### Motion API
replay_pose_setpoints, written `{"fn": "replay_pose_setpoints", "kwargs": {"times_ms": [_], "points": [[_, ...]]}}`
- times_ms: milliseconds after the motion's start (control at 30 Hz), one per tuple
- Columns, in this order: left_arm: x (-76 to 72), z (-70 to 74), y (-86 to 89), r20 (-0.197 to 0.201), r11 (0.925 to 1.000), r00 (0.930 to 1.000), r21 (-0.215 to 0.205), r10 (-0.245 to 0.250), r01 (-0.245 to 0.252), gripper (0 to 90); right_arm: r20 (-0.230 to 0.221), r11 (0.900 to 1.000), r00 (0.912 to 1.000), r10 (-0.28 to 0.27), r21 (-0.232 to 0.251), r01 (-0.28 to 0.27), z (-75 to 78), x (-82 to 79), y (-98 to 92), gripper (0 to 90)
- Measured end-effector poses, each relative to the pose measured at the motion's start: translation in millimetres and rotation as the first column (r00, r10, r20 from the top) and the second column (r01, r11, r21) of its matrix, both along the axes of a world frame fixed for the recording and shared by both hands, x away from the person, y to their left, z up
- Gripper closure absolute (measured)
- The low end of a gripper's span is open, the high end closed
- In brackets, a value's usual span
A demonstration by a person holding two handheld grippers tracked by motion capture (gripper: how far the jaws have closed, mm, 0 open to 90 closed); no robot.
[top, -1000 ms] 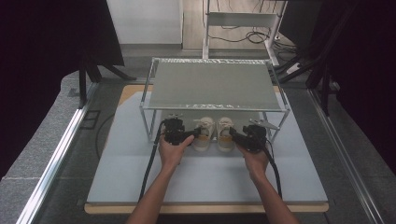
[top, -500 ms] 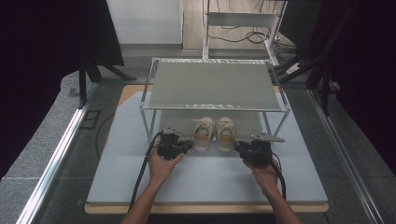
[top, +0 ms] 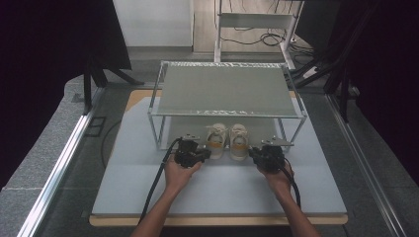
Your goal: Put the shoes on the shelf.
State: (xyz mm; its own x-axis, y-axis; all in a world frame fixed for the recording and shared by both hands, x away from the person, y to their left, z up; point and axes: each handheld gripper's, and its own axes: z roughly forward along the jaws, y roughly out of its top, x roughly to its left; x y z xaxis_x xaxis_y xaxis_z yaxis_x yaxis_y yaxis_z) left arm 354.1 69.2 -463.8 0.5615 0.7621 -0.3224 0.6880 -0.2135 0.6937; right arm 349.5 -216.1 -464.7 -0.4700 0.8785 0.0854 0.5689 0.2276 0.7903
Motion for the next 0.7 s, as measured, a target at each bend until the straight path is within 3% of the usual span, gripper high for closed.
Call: {"fn": "replay_pose_setpoints", "kwargs": {"times_ms": [500, 567, 700], "points": [[9.2, -2.1, -9.2, -0.014, 0.9997, 0.9999, -0.024, -0.002, 0.001, 82.7, 0.007, 0.999, 0.9998, -0.017, 0.043, 0.017, -5.9, 20.1, 9.4, 80.2], [9.8, -1.9, -9.3, -0.015, 0.9997, 0.9999, -0.024, 0.000, 0.000, 82.8, 0.013, 0.999, 0.9994, -0.033, 0.035, 0.032, -7.5, 21.2, 12.9, 81.4], [10.8, -2.3, -8.8, -0.015, 0.9996, 0.9999, -0.027, -0.007, 0.006, 82.4, 0.005, 0.996, 0.9981, -0.062, 0.062, 0.061, -10.6, 25.8, 11.5, 80.3]]}}
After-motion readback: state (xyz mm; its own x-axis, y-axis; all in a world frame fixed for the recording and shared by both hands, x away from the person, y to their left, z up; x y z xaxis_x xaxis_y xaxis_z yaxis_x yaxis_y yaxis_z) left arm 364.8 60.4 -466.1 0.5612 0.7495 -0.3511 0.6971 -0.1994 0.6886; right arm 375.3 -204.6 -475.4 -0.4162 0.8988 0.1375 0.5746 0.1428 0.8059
